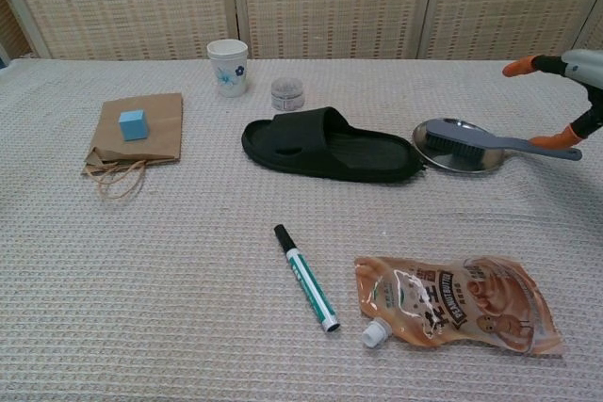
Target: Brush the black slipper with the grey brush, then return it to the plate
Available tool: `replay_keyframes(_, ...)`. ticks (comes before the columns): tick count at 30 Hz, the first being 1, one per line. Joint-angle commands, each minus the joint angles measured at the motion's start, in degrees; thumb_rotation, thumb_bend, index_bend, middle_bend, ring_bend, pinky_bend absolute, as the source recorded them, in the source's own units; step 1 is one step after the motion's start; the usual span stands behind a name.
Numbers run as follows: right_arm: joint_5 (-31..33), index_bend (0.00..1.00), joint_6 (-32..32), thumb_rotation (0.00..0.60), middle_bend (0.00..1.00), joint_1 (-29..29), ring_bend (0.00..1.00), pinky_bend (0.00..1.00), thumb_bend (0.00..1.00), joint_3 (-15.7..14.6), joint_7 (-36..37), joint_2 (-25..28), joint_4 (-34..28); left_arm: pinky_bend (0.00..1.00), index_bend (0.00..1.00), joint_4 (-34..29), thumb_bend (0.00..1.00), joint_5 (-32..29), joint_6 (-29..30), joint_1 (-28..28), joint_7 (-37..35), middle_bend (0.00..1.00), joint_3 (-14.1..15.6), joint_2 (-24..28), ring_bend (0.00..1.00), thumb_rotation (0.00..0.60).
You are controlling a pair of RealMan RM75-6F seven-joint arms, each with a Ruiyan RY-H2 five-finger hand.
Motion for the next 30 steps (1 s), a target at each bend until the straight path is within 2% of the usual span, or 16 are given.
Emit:
replay_keyframes(1, 8.4, 0.19, -3.6, 0.6, 0.11, 6.3, 0.0, 0.09, 0.19, 2.8, -6.5, -7.1, 8.5, 0.11, 0.0, 0.1, 0.5, -0.1, 0.0, 0.1, -0.4, 0.0, 0.1, 0.1, 0.0, 0.6)
replay_keyframes(6, 14.8, 0.23, -5.3, 0.6, 0.13, 10.2, 0.0, 0.1, 0.2, 3.2, -11.0, -11.6, 14.9, 0.11, 0.0, 0.3, 0.5, -0.2, 0.0, 0.1, -0.9, 0.0, 0.1, 0.2, 0.0, 0.6)
replay_keyframes(12, 19.4, 0.25, -6.7, 0.6, 0.14, 13.3, 0.0, 0.11, 0.21, 3.1, -13.6, -15.1, 19.8, 0.11, 0.0, 0.4, 0.5, -0.1, -0.1, 0.0, -1.1, 0.0, 0.2, 0.2, 0.0, 0.6)
replay_keyframes(24, 20.7, 0.36, -6.6, 0.6, 0.2, 14.6, 0.06, 0.17, 0.22, 1.8, -14.0, -17.5, 23.6, 0.11, 0.0, 0.8, 0.5, -0.2, -0.3, -0.1, -1.7, 0.0, 0.2, 0.1, 0.0, 0.6)
replay_keyframes(30, 19.4, 0.43, -5.5, 0.6, 0.25, 14.5, 0.12, 0.27, 0.23, 1.3, -13.2, -17.5, 23.6, 0.11, 0.0, 0.9, 0.5, -0.2, -0.2, -0.1, -1.8, 0.0, 0.2, 0.1, 0.0, 0.6)
